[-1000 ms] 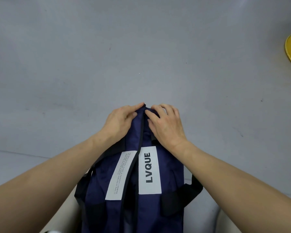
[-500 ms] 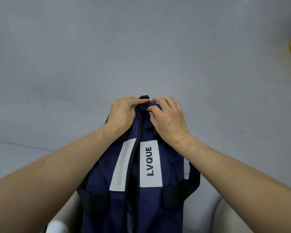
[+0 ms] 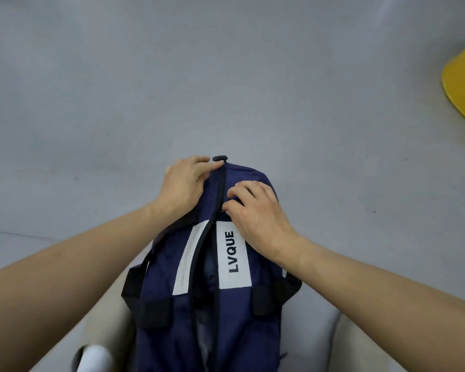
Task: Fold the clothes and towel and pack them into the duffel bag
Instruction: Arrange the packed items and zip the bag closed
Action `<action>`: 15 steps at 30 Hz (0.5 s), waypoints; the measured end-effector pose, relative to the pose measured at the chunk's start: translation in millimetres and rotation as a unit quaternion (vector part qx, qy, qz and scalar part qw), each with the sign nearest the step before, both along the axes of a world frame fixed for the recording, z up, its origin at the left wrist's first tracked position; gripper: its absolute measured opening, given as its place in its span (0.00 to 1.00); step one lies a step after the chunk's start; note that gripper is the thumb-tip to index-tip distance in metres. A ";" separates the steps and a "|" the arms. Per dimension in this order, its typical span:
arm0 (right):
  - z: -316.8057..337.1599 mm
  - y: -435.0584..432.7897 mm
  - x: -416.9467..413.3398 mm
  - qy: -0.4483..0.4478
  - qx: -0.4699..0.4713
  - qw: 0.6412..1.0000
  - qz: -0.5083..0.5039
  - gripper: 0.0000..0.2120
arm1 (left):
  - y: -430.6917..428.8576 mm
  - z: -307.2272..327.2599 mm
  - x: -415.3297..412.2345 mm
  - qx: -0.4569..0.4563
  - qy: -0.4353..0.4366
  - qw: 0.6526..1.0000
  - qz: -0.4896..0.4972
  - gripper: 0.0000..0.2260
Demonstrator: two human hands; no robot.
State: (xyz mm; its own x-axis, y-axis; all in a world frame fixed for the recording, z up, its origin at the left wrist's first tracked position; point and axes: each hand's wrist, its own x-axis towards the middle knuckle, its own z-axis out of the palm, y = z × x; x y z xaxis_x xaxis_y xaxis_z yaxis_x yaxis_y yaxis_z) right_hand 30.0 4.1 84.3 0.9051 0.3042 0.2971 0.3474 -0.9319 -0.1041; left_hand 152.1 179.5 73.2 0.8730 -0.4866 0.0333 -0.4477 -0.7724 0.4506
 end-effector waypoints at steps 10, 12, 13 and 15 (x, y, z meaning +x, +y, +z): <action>71.2 30.5 -33.8 0.245 0.120 0.946 -0.177 0.12 | 64.9 81.5 -106.2 0.249 0.066 0.962 -0.088 0.26; 80.7 42.3 -49.5 0.253 0.155 0.933 -0.203 0.12 | 78.0 88.6 -131.5 0.234 0.088 0.965 -0.077 0.27; 83.2 46.6 -55.6 0.253 0.164 0.930 -0.210 0.11 | 81.1 90.9 -139.9 0.224 0.097 0.967 -0.079 0.27; 83.9 51.7 -63.4 0.248 0.181 0.925 -0.224 0.11 | 80.8 92.3 -146.4 0.226 0.076 0.967 -0.089 0.28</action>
